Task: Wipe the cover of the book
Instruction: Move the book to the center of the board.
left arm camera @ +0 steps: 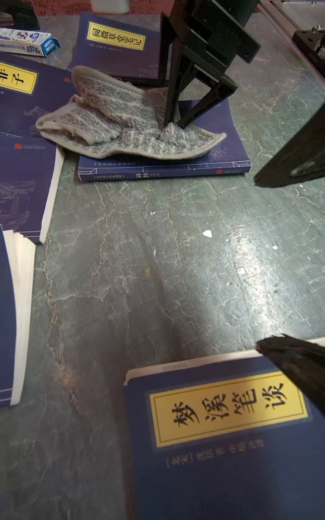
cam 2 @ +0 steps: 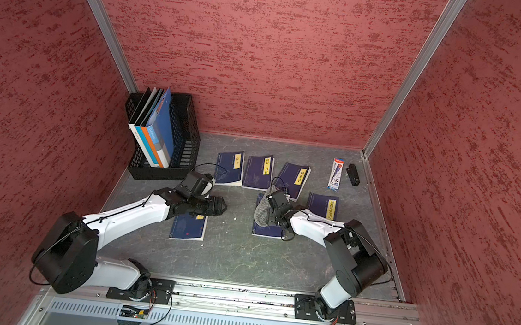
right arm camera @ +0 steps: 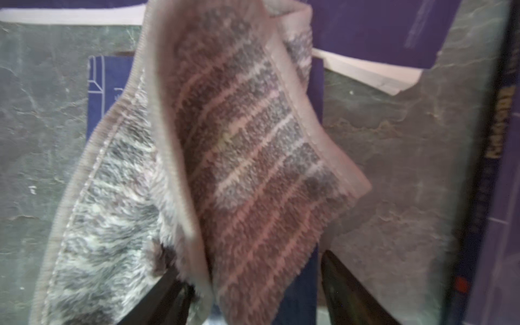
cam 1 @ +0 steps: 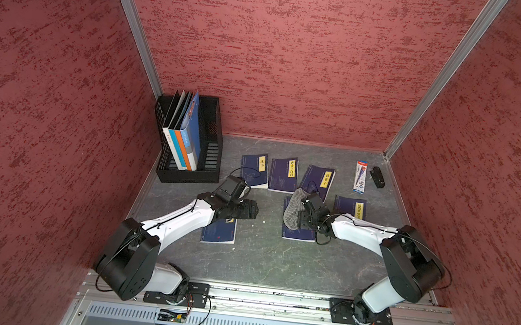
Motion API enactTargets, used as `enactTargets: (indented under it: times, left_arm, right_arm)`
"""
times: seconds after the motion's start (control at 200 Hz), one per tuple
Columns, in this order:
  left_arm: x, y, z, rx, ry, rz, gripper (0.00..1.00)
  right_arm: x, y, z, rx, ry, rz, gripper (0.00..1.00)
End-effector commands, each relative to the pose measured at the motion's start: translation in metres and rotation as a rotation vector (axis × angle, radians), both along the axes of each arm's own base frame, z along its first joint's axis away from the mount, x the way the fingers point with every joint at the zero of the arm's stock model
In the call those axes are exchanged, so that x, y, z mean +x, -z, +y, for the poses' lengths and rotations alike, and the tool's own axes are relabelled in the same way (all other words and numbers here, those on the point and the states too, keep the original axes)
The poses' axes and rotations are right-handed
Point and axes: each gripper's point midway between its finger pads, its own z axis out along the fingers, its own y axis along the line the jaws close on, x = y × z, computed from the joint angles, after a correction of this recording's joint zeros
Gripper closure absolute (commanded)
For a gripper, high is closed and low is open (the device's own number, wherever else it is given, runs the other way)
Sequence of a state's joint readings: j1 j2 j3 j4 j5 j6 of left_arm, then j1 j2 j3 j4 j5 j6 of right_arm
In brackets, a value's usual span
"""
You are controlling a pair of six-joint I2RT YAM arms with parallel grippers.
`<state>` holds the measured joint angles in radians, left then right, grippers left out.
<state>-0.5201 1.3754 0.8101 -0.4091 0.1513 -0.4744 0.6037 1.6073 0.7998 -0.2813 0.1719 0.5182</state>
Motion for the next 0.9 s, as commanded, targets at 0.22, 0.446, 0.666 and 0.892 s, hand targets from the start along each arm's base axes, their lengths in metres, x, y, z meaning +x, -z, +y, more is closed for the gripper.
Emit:
enactTargets:
  times: [0.22, 0.446, 0.666, 0.892]
  left_arm:
    - [0.004, -0.009, 0.008, 0.033, -0.003, -0.041, 0.15]
    - [0.003, -0.01, 0.016, 0.037, -0.02, -0.041, 0.15]
    - [0.001, -0.005, 0.022, 0.04, -0.031, -0.035, 0.15]
    - [0.001, -0.005, 0.019, 0.026, -0.022, -0.033, 0.15]
  right_arm:
    - [-0.016, 0.01, 0.037, 0.174, -0.117, 0.054, 0.47]
    - [-0.024, 0.01, 0.06, 0.177, -0.192, 0.061, 0.48]
    - [-0.033, 0.008, 0.088, 0.168, -0.251, 0.076, 0.46]
    - [-0.024, -0.024, 0.075, 0.108, -0.232, -0.002, 0.3]
